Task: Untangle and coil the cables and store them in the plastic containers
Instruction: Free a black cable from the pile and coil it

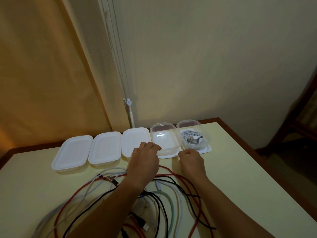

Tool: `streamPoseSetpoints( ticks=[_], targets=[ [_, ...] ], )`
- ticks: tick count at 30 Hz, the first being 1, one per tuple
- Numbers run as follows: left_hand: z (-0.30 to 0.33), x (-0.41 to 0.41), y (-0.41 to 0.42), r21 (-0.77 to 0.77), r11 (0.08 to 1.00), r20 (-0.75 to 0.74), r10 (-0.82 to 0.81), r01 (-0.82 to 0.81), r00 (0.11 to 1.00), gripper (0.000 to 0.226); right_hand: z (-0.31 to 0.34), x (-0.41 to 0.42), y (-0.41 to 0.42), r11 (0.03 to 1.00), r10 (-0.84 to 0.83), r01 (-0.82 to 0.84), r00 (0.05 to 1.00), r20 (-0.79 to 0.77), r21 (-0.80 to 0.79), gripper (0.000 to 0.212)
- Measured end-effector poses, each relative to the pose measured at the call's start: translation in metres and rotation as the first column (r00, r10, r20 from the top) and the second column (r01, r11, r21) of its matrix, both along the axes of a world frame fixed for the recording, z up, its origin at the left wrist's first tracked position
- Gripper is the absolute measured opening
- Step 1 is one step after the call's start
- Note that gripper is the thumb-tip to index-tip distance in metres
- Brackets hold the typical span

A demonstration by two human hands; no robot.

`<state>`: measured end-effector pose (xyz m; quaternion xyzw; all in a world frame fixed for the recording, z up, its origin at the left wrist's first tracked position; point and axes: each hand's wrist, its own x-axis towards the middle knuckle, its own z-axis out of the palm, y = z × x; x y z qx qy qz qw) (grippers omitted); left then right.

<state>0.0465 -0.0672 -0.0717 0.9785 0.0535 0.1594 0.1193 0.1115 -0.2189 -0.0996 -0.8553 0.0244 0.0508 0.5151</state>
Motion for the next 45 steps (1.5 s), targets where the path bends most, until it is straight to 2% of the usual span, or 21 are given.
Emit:
streamPoseSetpoints(
  ticks=[5, 9, 12, 15, 18, 20, 23, 31, 34, 36, 40, 45],
  targets=[
    [0.003, -0.010, 0.002, -0.120, 0.993, 0.037, -0.006, 0.011, 0.999, 0.041, 0.007, -0.017, -0.002, 0.990, -0.076, 0.077, 0.997, -0.011, 0.117, 0.027],
    [0.008, -0.044, 0.018, -0.261, 0.965, 0.117, 0.055, -0.023, 0.992, 0.032, 0.021, -0.060, -0.001, 0.990, 0.014, -0.021, 0.999, 0.050, 0.138, 0.019],
    [0.009, -0.084, 0.038, -0.406, 0.912, 0.163, 0.137, -0.060, 0.977, 0.027, 0.022, -0.096, 0.010, 0.985, 0.136, -0.145, 0.986, 0.100, 0.088, 0.015],
    [0.005, -0.122, 0.057, -0.458, 0.883, 0.191, 0.206, -0.099, 0.960, 0.029, 0.025, -0.119, 0.026, 0.965, 0.259, -0.263, 0.952, 0.161, 0.004, 0.015],
    [-0.004, -0.149, 0.065, -0.541, 0.828, 0.196, 0.295, -0.148, 0.935, 0.034, 0.027, -0.133, 0.039, 0.945, 0.326, -0.309, 0.922, 0.208, -0.109, 0.017],
    [-0.013, -0.158, 0.068, -0.533, 0.828, 0.213, 0.328, -0.172, 0.920, 0.034, 0.025, -0.137, 0.045, 0.933, 0.343, -0.301, 0.909, 0.236, -0.196, 0.018],
    [-0.028, -0.161, 0.072, -0.436, 0.883, 0.258, 0.308, -0.174, 0.916, 0.025, 0.023, -0.132, 0.051, 0.922, 0.343, -0.271, 0.904, 0.255, -0.278, 0.019],
    [-0.035, -0.153, 0.086, -0.427, 0.891, 0.162, 0.244, -0.155, 0.956, 0.034, 0.017, -0.122, 0.060, 0.894, 0.327, -0.253, 0.933, 0.151, -0.369, 0.011],
    [-0.036, -0.152, 0.088, -0.425, 0.889, 0.128, 0.245, -0.171, 0.961, 0.034, 0.016, -0.122, 0.062, 0.896, 0.327, -0.257, 0.933, 0.148, -0.362, 0.004],
    [-0.037, -0.151, 0.089, -0.429, 0.885, 0.095, 0.242, -0.179, 0.966, 0.034, 0.016, -0.122, 0.062, 0.904, 0.327, -0.254, 0.929, 0.174, -0.344, 0.010],
    [-0.036, -0.150, 0.091, -0.432, 0.888, 0.120, 0.231, -0.159, 0.965, 0.030, 0.023, -0.126, 0.063, 0.959, 0.272, -0.239, 0.925, 0.265, -0.150, 0.017],
    [-0.028, -0.148, 0.092, -0.456, 0.881, 0.138, 0.209, -0.125, 0.968, 0.023, 0.030, -0.127, 0.057, 0.976, 0.190, -0.217, 0.904, 0.383, 0.027, 0.011]
  ],
)
